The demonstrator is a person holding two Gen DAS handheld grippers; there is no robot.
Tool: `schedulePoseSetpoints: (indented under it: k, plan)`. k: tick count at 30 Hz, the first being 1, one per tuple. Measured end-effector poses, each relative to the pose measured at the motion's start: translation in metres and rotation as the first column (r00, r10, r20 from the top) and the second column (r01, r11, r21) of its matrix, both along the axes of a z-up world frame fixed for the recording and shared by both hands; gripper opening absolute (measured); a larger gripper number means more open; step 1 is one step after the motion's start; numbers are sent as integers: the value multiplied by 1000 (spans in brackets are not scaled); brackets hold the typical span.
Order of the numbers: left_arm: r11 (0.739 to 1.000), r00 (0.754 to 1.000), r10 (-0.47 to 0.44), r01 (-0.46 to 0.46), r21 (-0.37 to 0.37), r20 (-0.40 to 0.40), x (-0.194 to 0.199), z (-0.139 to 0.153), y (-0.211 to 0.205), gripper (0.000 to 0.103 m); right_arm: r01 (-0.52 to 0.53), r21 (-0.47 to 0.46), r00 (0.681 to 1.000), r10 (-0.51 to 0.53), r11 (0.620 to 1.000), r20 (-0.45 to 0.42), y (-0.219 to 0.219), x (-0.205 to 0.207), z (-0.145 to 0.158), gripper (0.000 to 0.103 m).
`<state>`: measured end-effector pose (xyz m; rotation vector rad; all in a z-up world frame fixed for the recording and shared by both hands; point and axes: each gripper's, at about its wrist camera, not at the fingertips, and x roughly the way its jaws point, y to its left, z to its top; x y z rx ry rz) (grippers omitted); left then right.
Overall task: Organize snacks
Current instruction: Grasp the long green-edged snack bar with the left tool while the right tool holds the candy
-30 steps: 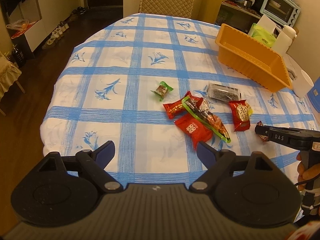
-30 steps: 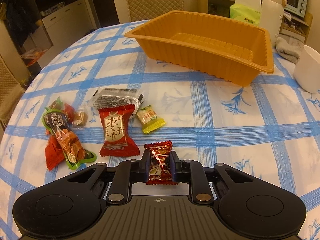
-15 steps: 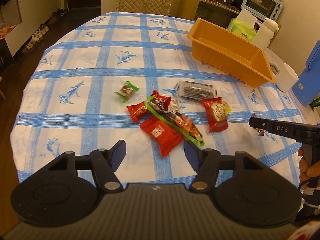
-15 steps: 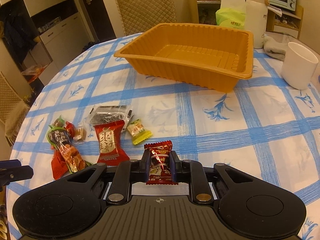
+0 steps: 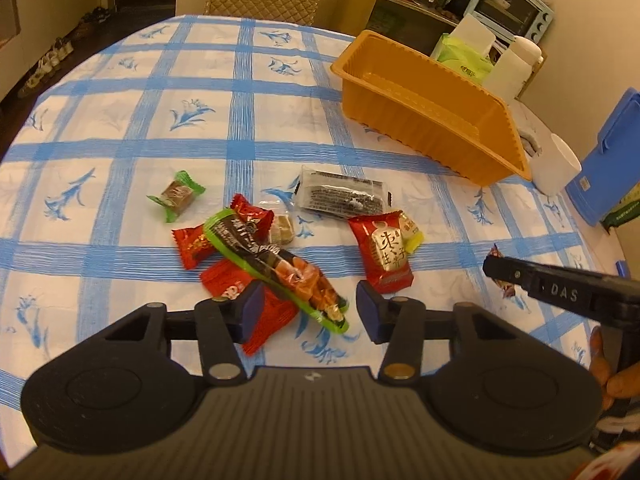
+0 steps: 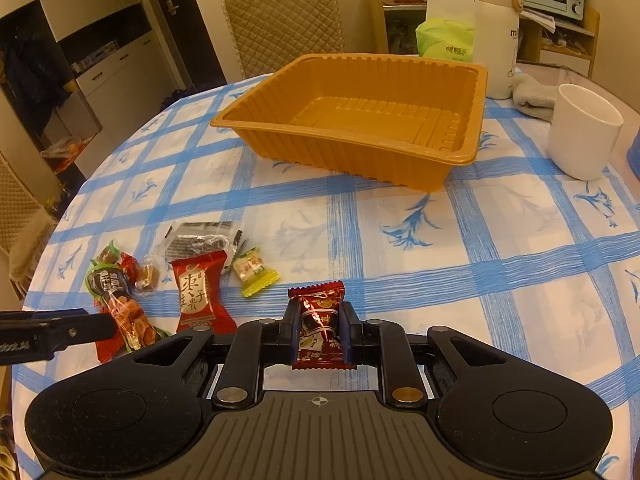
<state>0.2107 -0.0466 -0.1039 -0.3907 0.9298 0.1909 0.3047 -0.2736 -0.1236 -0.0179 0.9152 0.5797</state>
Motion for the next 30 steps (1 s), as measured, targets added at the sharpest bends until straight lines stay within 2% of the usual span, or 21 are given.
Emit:
schedulePoseSetpoints:
  k: [4,16,23,30]
  plan:
    - [999,999,34,-35,-29,-27,9,-9,3,37,1,4,1000,-1,1000,-8,-5,3,-1,20]
    - [994,993,106,-107,-20,-43,27,-15,7,36,-1,14,999,1,1000,-32,-16,8,-9,20]
    - [990,989,138,-138,-2,-56,39,-17,7,36,-3,17,999,4,1000,-38,-21,9,-12,20]
    - [992,990,123,-121,34,-65,43,-16,2,35,-4,27,999,5,1000,-42,-27,11,-12,20]
